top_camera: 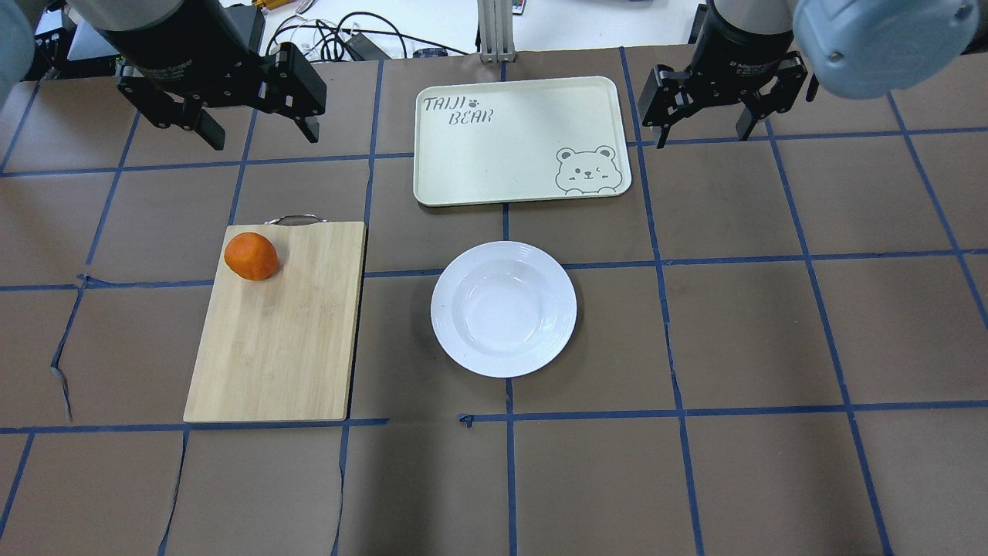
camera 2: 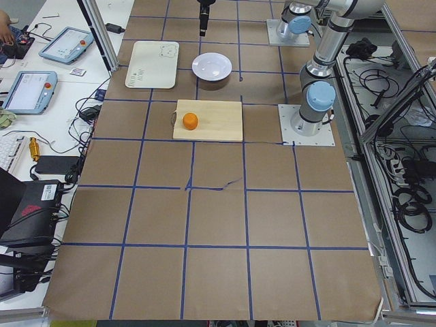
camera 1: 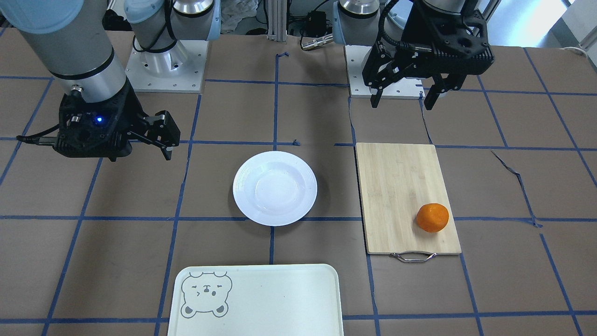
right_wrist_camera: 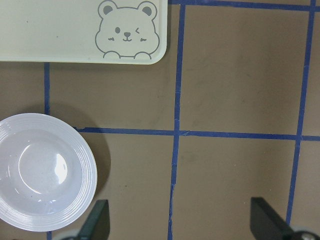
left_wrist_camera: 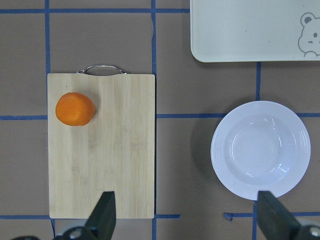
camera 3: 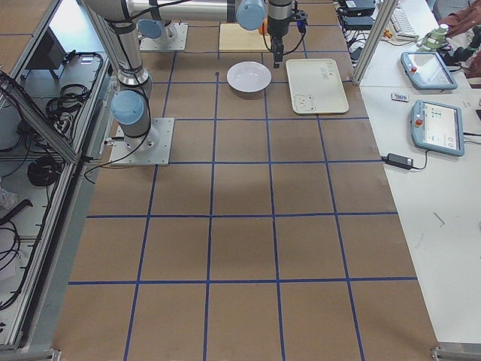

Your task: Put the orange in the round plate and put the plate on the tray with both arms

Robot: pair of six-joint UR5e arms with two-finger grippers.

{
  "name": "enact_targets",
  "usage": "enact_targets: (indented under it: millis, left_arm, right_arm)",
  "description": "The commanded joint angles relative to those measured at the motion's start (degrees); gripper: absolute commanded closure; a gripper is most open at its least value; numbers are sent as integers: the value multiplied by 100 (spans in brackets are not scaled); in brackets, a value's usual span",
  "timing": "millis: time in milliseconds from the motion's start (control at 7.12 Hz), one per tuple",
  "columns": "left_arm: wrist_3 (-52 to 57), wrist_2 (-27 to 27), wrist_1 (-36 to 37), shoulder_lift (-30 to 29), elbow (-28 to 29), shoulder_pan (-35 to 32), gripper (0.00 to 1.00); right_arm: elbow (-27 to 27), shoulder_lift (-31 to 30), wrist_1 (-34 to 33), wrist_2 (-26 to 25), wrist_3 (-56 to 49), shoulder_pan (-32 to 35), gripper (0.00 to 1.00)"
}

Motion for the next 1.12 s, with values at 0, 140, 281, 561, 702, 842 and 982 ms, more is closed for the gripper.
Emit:
enact_targets:
  millis: [0, 140, 281, 561, 702, 842, 982]
  left_arm:
    - [12, -15, 8, 10, 0, 13, 0]
    - [90, 2, -35, -60, -61, 82, 0]
    - [126, -7, 34, -147, -296, 135, 0]
    - [816, -33, 383, -253, -1033, 852, 0]
    - [1386, -50, 908, -306, -1559, 1370, 0]
    - [1661, -7, 1540, -524, -1991, 1653, 0]
    - [1681, 159, 2034, -874, -2152, 1708, 0]
  right_arm:
    - [0, 0, 0, 5, 1, -3, 0]
    - [0, 0, 0, 14, 1, -3, 0]
    - [0, 0, 0, 23, 1, -3, 0]
    - [0, 0, 0, 31, 1, 5, 0]
    - [9, 0, 0, 23, 1, 5, 0]
    - [9, 0, 0, 31, 1, 5, 0]
    - [9, 0, 0, 23, 1, -3, 0]
